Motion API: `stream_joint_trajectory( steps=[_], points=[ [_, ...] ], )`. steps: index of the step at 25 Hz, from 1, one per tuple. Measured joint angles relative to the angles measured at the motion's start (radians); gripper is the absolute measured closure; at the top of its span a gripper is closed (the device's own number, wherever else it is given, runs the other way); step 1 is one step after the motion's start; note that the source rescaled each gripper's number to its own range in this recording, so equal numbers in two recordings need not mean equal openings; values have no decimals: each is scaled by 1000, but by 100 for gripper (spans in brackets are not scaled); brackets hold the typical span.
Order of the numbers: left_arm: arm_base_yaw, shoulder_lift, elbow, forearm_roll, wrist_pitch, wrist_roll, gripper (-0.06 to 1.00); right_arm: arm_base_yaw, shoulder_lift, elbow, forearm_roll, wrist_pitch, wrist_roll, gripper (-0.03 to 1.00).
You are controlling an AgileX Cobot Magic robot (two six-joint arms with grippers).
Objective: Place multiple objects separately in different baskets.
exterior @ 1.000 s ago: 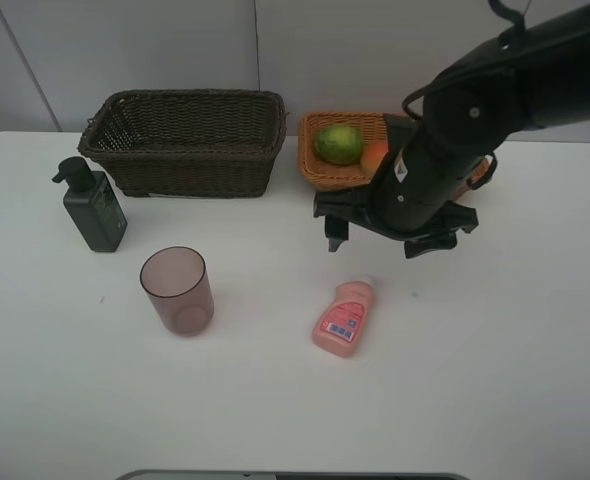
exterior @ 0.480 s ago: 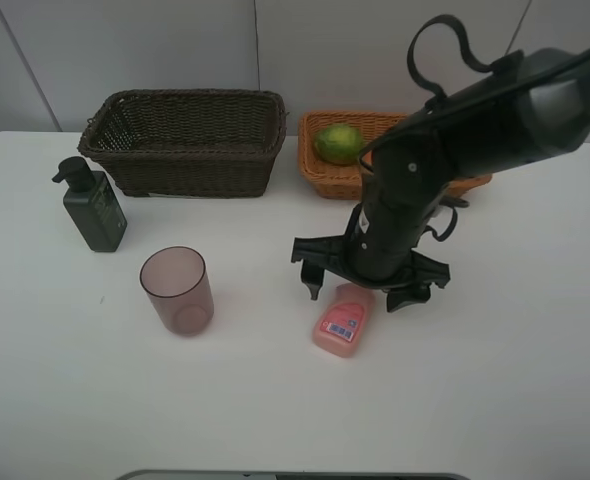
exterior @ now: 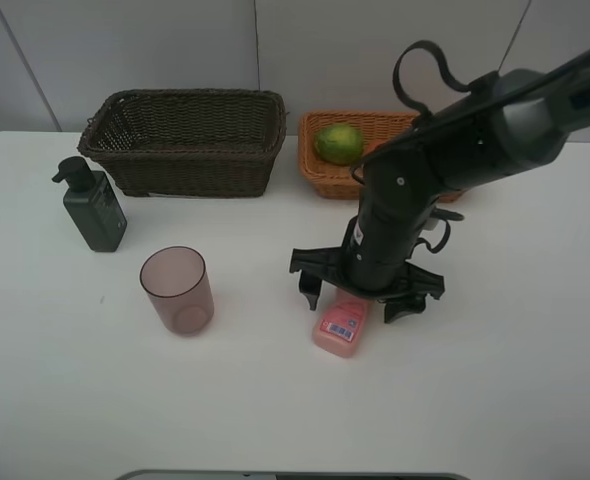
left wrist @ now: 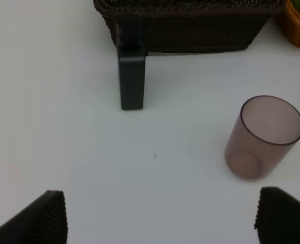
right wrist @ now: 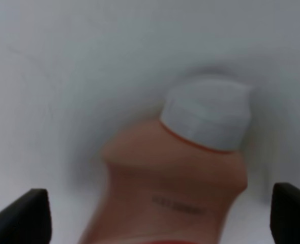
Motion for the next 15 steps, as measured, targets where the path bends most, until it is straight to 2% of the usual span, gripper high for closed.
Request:
stream_joint_trajectory(
  steps=[12,13,15],
  points=[
    [0,0,0,0,0,0,-1,0,28,-1,0,-6,1,8],
    [0,0,0,0,0,0,-1,0,28,-1,0,-6,1,9],
    [0,0,0,0,0,0,-1,0,28,-1,0,-6,-3,19]
  ],
)
